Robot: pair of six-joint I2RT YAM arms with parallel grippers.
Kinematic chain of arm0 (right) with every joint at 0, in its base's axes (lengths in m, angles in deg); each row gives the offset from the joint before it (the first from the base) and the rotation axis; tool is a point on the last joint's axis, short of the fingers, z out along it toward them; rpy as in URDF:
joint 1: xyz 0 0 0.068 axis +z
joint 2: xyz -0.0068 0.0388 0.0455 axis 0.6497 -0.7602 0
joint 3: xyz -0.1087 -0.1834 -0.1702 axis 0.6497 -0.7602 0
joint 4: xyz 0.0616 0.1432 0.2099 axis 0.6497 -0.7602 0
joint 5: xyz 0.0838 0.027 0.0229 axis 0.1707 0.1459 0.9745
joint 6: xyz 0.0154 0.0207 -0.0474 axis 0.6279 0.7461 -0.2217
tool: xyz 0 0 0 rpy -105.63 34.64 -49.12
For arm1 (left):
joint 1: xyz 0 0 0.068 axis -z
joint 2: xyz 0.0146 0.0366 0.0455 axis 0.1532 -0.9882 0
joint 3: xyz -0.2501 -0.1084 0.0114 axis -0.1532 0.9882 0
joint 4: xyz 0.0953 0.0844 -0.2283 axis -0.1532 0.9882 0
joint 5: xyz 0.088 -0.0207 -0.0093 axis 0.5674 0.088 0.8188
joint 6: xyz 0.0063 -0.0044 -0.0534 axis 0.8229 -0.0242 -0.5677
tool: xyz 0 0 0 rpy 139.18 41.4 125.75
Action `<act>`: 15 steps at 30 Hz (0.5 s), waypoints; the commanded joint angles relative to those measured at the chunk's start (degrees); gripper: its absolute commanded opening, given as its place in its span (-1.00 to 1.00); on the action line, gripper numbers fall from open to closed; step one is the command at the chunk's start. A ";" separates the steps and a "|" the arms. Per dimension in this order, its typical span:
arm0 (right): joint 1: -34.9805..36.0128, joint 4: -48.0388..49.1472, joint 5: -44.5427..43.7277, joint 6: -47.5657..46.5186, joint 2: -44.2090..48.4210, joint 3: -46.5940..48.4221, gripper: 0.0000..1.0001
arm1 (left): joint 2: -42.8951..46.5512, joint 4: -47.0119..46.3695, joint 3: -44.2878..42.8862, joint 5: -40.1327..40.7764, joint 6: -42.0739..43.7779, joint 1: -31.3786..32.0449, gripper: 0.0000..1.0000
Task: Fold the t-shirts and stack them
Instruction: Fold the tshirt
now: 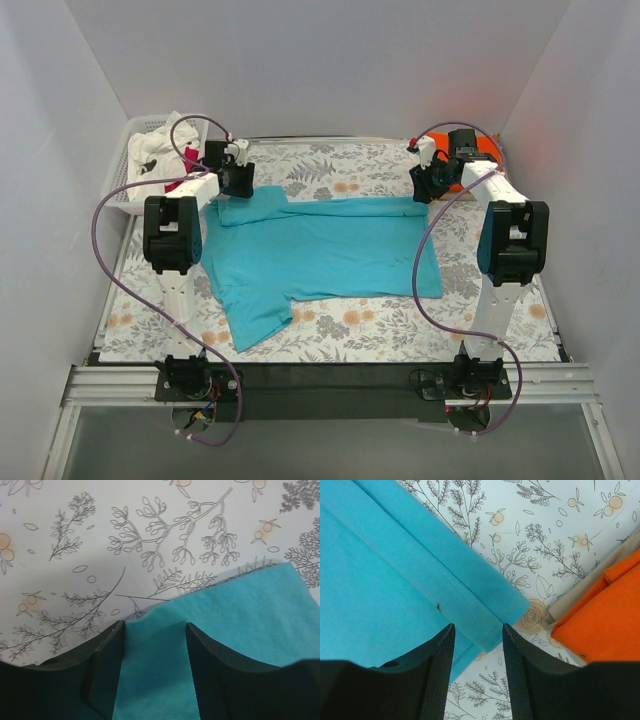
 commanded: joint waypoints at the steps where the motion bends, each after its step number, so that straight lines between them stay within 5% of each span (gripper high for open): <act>1: -0.20 -0.43 0.81 0.51 -0.52 2.18 -0.16 | 1.20 1.28 0.65 1.81 -0.66 1.04 -0.06; 7: -0.20 -0.96 0.81 0.60 -0.08 2.18 -0.17 | 2.33 1.72 -1.81 1.20 -1.46 1.04 -0.87; 15: -0.20 -2.19 0.37 -0.72 1.85 1.56 -0.20 | 17.51 1.98 4.59 -15.04 2.31 0.77 -1.00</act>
